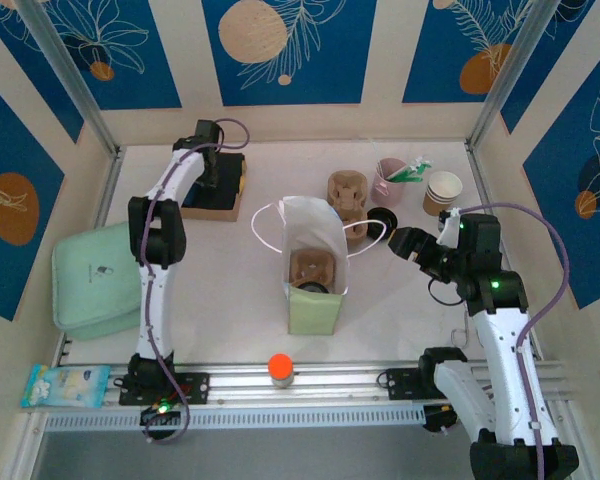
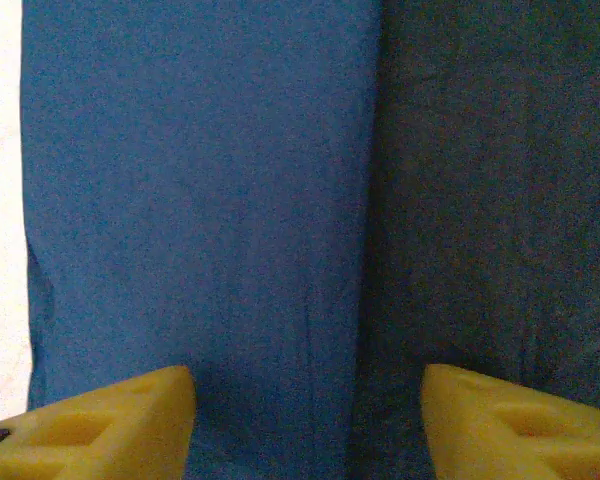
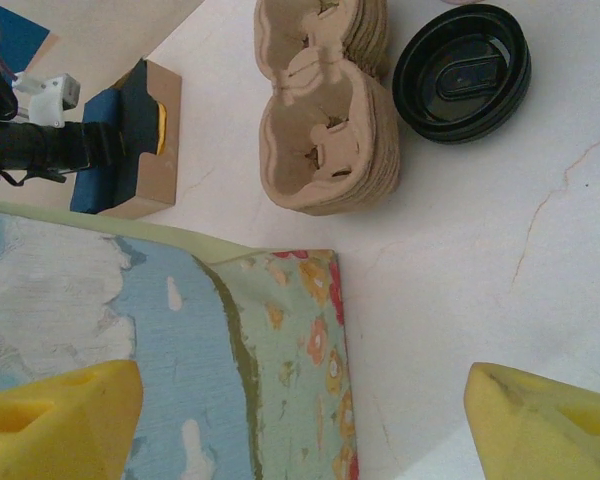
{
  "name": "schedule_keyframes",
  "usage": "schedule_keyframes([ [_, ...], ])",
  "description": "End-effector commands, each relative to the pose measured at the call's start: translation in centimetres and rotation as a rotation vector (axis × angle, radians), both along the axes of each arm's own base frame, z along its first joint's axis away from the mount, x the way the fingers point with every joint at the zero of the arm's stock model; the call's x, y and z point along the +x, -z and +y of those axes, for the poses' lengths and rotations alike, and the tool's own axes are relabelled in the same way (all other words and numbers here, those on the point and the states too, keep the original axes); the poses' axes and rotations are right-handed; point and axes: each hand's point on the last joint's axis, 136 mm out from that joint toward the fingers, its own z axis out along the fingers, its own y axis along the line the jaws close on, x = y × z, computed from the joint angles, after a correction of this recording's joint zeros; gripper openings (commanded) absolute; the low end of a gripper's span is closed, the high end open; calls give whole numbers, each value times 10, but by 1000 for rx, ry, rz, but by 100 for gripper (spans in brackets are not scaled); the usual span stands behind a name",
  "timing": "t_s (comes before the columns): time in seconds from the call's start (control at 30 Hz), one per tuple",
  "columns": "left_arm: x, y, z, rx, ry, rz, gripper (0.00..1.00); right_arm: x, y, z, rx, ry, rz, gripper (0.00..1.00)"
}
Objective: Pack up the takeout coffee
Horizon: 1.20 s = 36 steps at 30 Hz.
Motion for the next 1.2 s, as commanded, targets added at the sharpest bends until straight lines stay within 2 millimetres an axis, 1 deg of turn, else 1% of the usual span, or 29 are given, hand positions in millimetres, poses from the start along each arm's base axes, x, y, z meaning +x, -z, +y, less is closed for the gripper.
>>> schedule_keyframes([
  [0.0,4,-2,11,46,-10,-3,50,2,-1,1,1,-3,-6,84],
  [0.1,5,-3,16,62,-21,-6,39,2,-2,1,2,-4,-8,84],
  [0.23,6,-9,21,53,-32,-20,17,2,-4,1,2,-4,-11,84],
  [0.37,6,-16,19,24,-34,-34,2,2,-7,2,5,-8,-17,83],
  [0.4,6,-18,18,16,-32,-38,0,2,-7,2,5,-9,-18,83],
  [0.5,5,-26,17,1,-36,-49,0,0,-9,2,4,-8,-22,83],
  [0.6,2,-43,15,-23,-45,-73,0,-2,-11,2,5,-8,-26,83],
  [0.67,0,-61,13,-45,-50,-102,0,-4,-13,2,6,-9,-31,83],
  [0.7,-1,-73,11,-62,-52,-123,0,-5,-14,3,8,-11,-33,83],
  [0.93,-14,-164,-6,-215,-32,-297,0,-15,-23,4,13,-16,-53,81],
  [1.0,-19,-187,-17,-291,1,-343,0,-20,-25,4,11,-19,-59,81],
  [1.07,-25,-212,-33,-384,50,-395,0,-25,-26,3,6,-17,-63,81],
  [1.17,-40,-248,-63,-555,157,-467,0,-32,-29,2,2,-16,-69,81],
])
